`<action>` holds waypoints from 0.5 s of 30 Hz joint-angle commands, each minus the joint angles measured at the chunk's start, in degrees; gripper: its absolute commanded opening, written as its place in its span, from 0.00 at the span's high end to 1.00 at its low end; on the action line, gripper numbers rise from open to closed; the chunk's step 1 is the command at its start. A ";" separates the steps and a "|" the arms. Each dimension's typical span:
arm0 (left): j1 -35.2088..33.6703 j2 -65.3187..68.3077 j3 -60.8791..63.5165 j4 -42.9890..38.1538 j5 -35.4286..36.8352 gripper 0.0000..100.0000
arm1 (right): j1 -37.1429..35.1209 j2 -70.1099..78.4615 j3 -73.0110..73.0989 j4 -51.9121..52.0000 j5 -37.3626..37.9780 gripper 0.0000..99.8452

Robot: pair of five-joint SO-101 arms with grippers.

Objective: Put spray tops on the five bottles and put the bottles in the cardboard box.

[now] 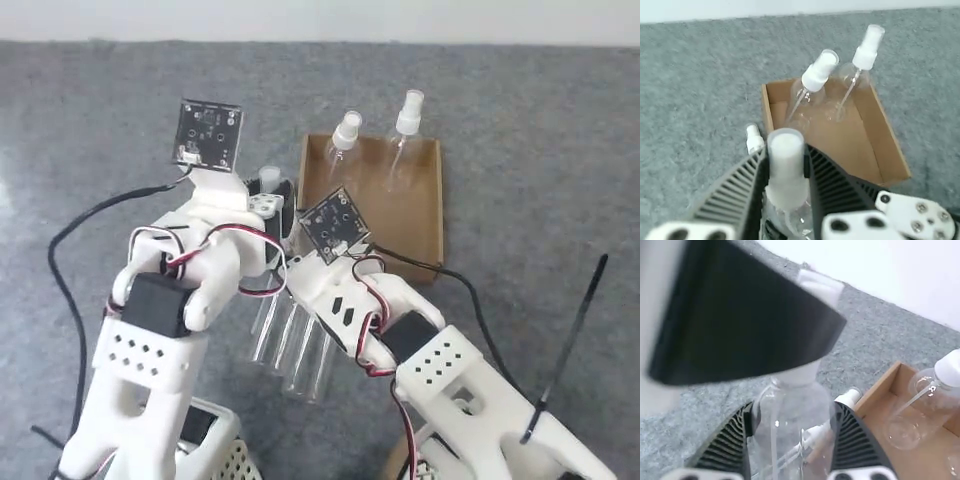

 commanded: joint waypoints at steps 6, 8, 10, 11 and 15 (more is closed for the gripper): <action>-0.35 -11.34 -4.62 2.81 -2.73 0.81 | 2.42 -1.36 -0.97 -1.89 -0.44 0.99; -0.35 -13.80 -6.81 5.36 -2.81 0.80 | 2.51 -1.19 -0.88 -1.80 -0.44 0.99; -1.58 -15.74 -8.13 7.82 -4.04 0.78 | 3.56 -1.19 -0.70 -1.80 -0.44 0.99; -3.25 -16.70 -8.31 8.62 -4.84 0.78 | 4.53 -1.19 -0.70 -1.80 -0.44 0.99; -10.55 -19.60 -3.65 9.41 -5.89 0.78 | 9.98 -1.10 -3.34 -0.57 -0.79 0.99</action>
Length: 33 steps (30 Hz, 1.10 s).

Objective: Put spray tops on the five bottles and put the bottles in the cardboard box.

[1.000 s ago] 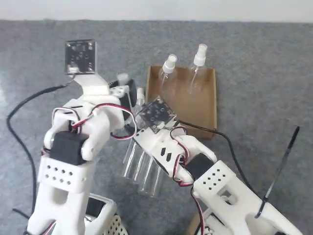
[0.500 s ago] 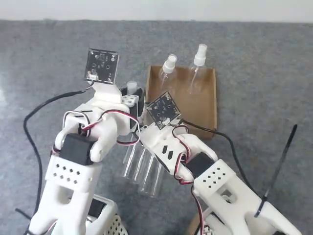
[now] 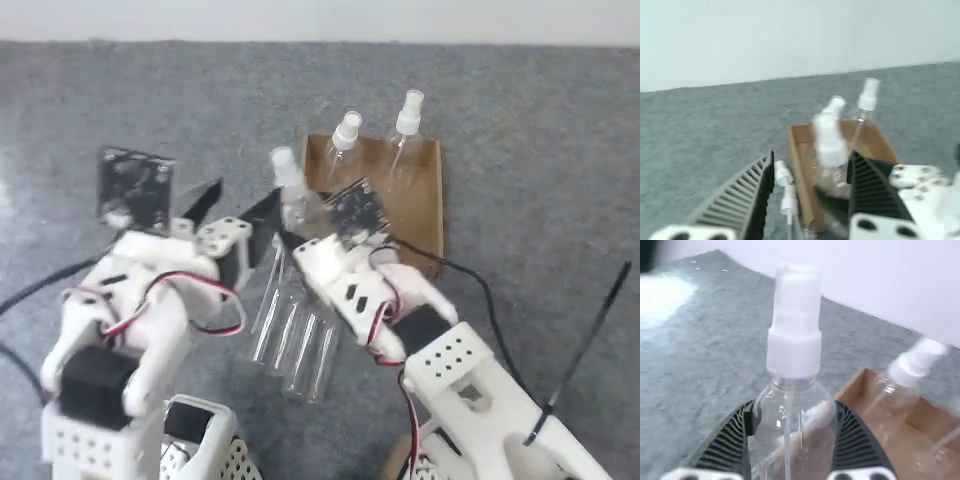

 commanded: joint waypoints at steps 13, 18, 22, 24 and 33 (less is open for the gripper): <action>1.76 -18.55 36.88 -13.27 -7.38 0.71 | 3.47 18.59 -31.65 14.20 -2.20 0.99; 3.69 -23.30 42.33 -16.88 -9.58 0.68 | -0.57 25.71 -41.58 21.41 -5.27 0.99; 3.69 -22.77 44.35 -20.48 -9.67 0.68 | -3.38 23.52 -44.66 28.53 -5.98 0.99; 3.25 -21.80 44.44 -21.01 -10.37 0.68 | -4.26 20.62 -44.57 31.78 -5.80 0.99; 1.23 -18.20 44.18 -22.77 -10.90 0.68 | -4.18 7.34 -37.01 36.79 -5.63 0.99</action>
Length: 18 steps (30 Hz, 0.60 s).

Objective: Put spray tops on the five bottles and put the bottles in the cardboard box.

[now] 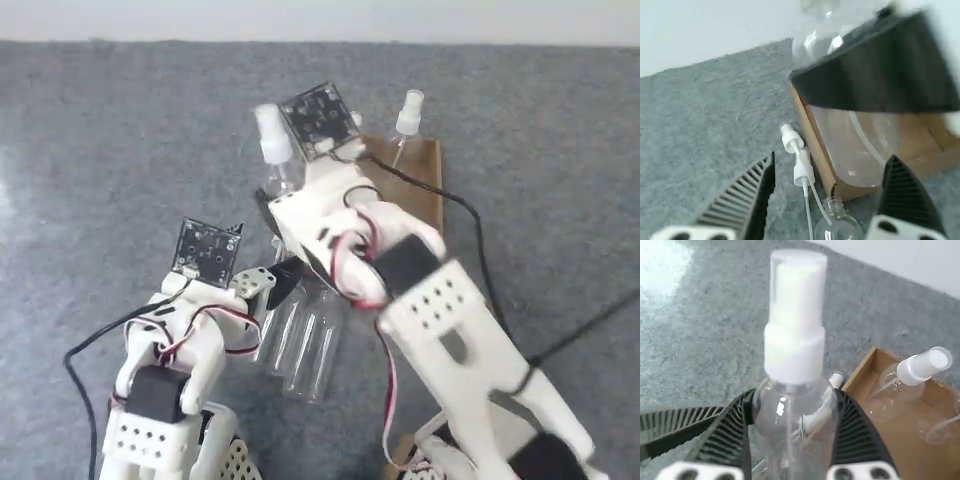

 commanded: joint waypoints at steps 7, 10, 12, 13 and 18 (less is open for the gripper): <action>-0.53 1.58 -0.75 -1.58 -0.35 0.68 | 0.75 -8.13 4.75 -0.04 2.46 0.99; -1.58 1.49 -0.84 -1.41 -0.35 0.68 | 6.02 -7.69 5.19 -5.67 2.73 0.99; -4.75 1.49 -0.92 -1.58 -0.35 0.72 | 9.36 -6.64 6.59 -11.03 2.81 0.99; -6.59 1.49 -0.92 -1.58 -0.35 0.75 | 10.59 -5.49 7.30 -13.67 2.81 0.99; -13.10 1.49 -1.01 -4.84 -0.18 0.95 | 13.93 4.26 11.25 -25.63 2.90 0.99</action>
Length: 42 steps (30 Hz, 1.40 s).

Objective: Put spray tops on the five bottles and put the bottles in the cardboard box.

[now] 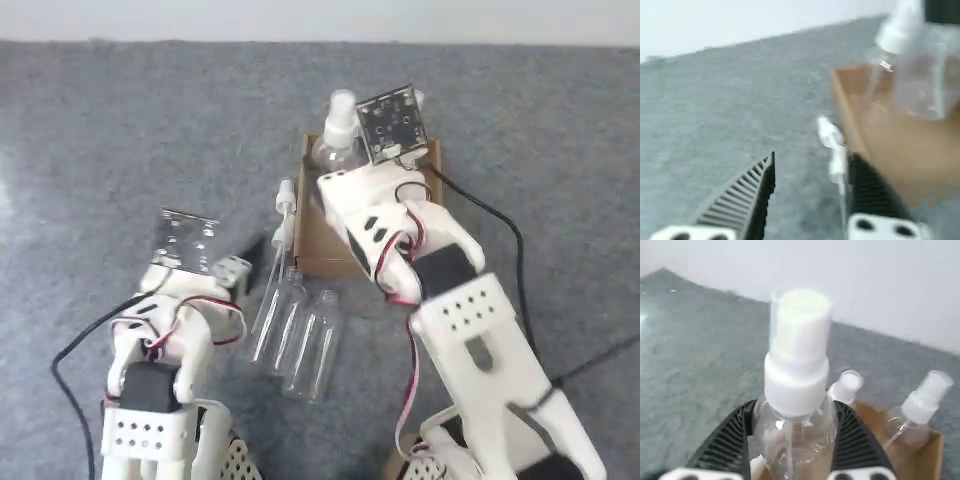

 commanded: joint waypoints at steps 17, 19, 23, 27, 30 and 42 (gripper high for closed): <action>-4.48 0.09 -1.01 -3.25 3.08 0.99 | 1.01 20.18 10.73 -32.48 0.79 0.99; -4.48 0.09 -0.92 -3.34 3.08 0.99 | 1.01 21.41 10.73 -32.48 0.79 0.99; -4.48 0.09 -0.92 -3.43 3.08 0.99 | 1.01 21.85 10.90 -31.96 0.70 0.99; -4.40 0.09 -0.92 -3.43 3.08 0.99 | 0.92 22.29 10.99 -31.96 0.53 0.99; -4.40 0.09 -0.92 -3.43 3.16 0.99 | 0.75 22.29 11.16 -31.96 0.44 0.99; -4.40 0.09 -0.84 -3.43 3.16 0.99 | 0.13 22.90 12.40 -34.24 0.26 0.99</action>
